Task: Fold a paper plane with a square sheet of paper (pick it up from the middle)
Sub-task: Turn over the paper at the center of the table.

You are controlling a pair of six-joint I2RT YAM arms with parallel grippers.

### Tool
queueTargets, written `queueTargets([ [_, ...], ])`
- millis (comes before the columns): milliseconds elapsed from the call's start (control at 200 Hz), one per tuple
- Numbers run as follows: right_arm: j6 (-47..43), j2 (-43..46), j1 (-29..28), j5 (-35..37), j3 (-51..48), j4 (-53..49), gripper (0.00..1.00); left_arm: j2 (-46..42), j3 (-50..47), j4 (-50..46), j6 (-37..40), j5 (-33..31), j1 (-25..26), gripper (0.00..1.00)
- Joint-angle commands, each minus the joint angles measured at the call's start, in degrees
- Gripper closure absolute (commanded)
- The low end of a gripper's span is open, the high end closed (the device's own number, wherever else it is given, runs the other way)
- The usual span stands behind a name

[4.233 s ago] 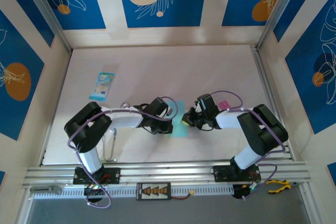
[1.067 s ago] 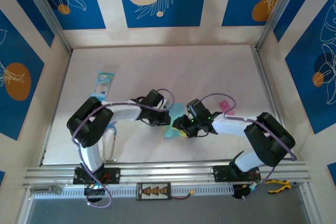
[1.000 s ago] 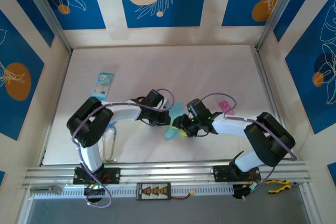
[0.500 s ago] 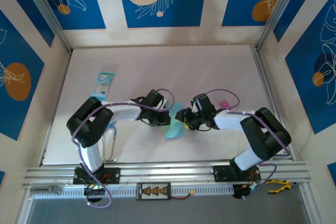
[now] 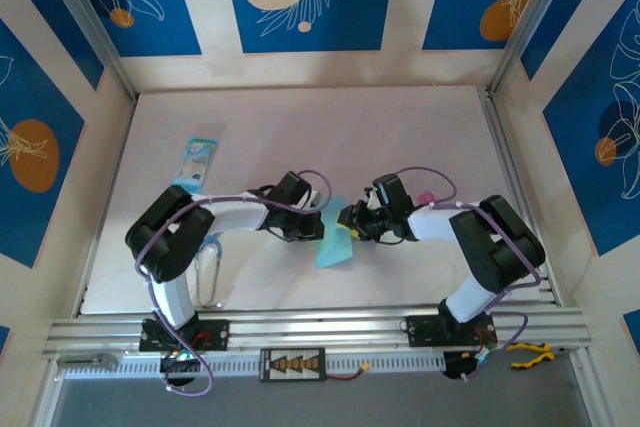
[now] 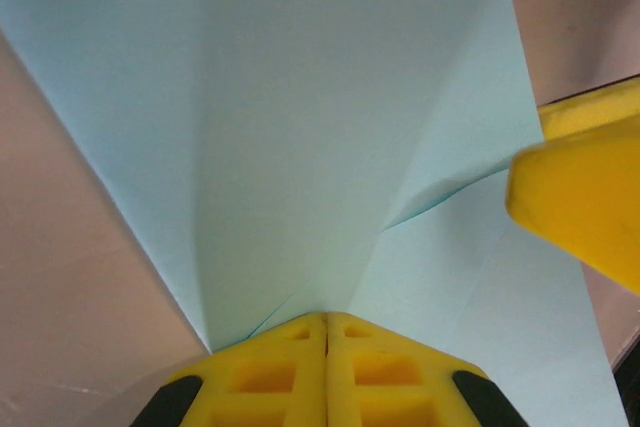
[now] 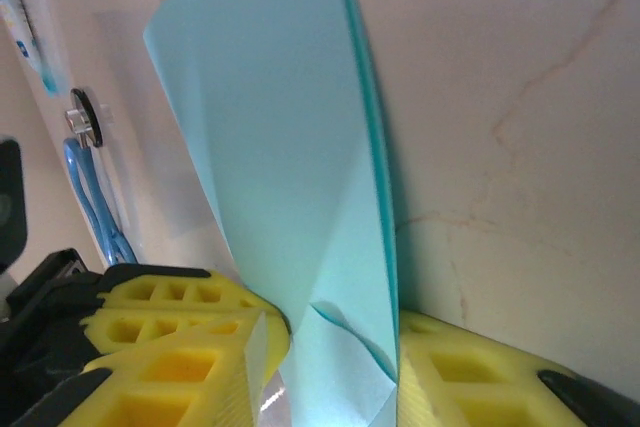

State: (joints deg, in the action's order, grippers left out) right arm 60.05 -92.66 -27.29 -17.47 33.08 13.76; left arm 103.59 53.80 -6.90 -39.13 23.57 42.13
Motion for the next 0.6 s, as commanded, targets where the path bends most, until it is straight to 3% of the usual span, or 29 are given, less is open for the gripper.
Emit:
queueTargets([
  [0,0.89,-1.51,0.38,-2.02,-1.42,3.58,0.69,-1.69,-1.07,-2.73,-0.76,-0.36,0.14,0.93],
  [225,1.22,-1.95,0.68,-3.03,-2.04,4.93,0.85,-5.48,-2.08,-1.23,-1.78,-1.45,0.14,0.9],
  [375,0.91,0.61,1.01,-3.36,-2.12,4.17,0.9,-9.75,-2.98,-1.36,-1.57,-4.21,0.07,0.81],
  [595,-4.49,10.05,0.53,1.72,1.1,-9.52,0.92,-17.61,-4.61,-4.19,0.24,-11.26,0.06,0.73],
])
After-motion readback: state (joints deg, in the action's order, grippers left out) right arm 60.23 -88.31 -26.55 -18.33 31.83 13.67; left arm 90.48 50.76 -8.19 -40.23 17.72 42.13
